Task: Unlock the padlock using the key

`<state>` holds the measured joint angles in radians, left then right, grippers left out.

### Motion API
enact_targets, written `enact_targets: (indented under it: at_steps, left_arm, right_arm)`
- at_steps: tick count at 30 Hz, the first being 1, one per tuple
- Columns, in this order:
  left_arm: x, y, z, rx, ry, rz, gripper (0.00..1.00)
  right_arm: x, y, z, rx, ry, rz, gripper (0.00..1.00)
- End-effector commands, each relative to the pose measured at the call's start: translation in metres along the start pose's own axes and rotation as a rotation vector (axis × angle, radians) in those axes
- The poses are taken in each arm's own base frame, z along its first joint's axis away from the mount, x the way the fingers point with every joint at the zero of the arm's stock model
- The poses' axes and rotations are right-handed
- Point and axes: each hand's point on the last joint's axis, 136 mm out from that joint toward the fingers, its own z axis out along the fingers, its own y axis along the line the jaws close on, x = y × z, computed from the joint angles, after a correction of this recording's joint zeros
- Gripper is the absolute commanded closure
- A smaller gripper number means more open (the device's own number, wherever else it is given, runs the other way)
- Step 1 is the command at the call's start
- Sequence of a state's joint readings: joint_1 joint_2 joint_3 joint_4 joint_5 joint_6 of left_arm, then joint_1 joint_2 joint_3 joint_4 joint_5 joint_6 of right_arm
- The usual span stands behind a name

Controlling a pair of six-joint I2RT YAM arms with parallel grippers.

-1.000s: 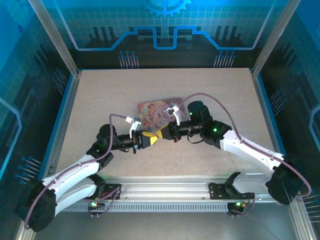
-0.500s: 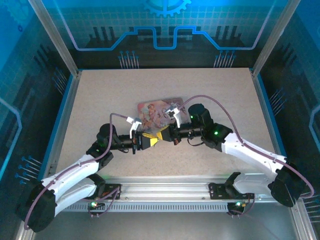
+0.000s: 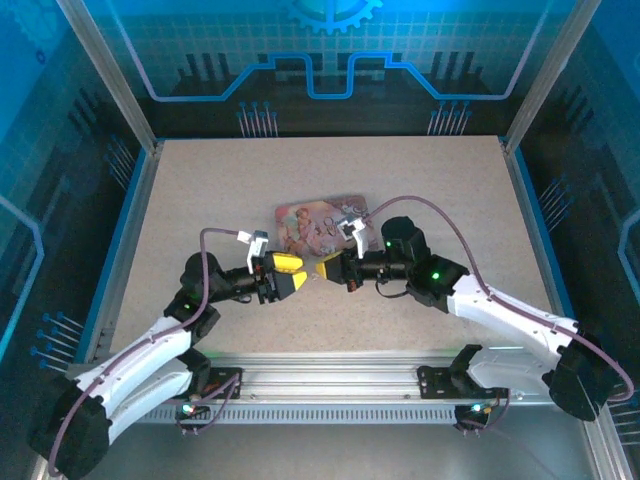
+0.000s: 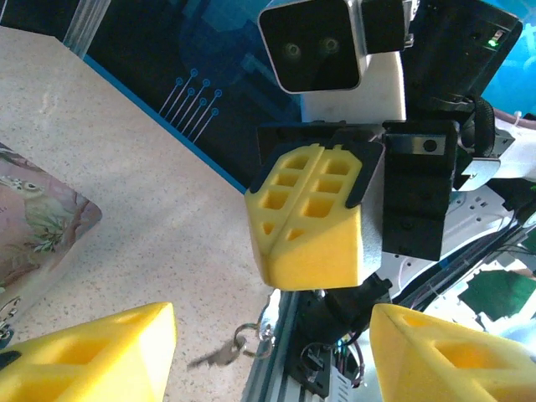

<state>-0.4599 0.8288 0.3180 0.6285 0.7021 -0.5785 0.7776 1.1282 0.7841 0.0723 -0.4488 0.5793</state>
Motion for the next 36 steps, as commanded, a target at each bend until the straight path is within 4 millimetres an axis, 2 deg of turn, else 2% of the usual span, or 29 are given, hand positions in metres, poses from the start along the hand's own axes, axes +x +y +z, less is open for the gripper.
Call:
enact_targets:
  at_steps: [1,7,18,20,23,25,36]
  left_arm:
    - [-0.004,-0.003,0.001,0.044,-0.032,0.005,0.36]
    - [-0.006,-0.006,0.009,0.130,-0.049,-0.038,0.38]
    - [-0.003,-0.007,0.014,0.202,-0.044,-0.084,0.59]
    - [-0.003,-0.007,0.014,0.202,-0.043,-0.089,0.59]
    - [-0.001,-0.006,0.014,0.196,-0.037,-0.096,0.52]
    - [0.001,-0.005,0.014,0.194,-0.033,-0.098,0.51]
    - [0.004,-0.007,0.021,0.209,-0.013,-0.104,0.60]
  right_arm:
    - [-0.013,0.007,-0.004,-0.033,-0.053,-0.013,1.00]
    - [-0.017,0.013,-0.002,-0.065,-0.062,-0.024,1.00]
    - [-0.020,0.006,-0.003,-0.035,-0.077,-0.013,1.00]
    - [-0.020,0.005,-0.004,-0.027,-0.081,-0.010,1.00]
    - [-0.023,0.003,-0.005,-0.019,-0.095,-0.008,1.00]
    - [-0.024,0.003,-0.006,-0.020,-0.102,-0.008,1.00]
    - [-0.026,0.005,-0.006,-0.027,-0.109,-0.004,1.00]
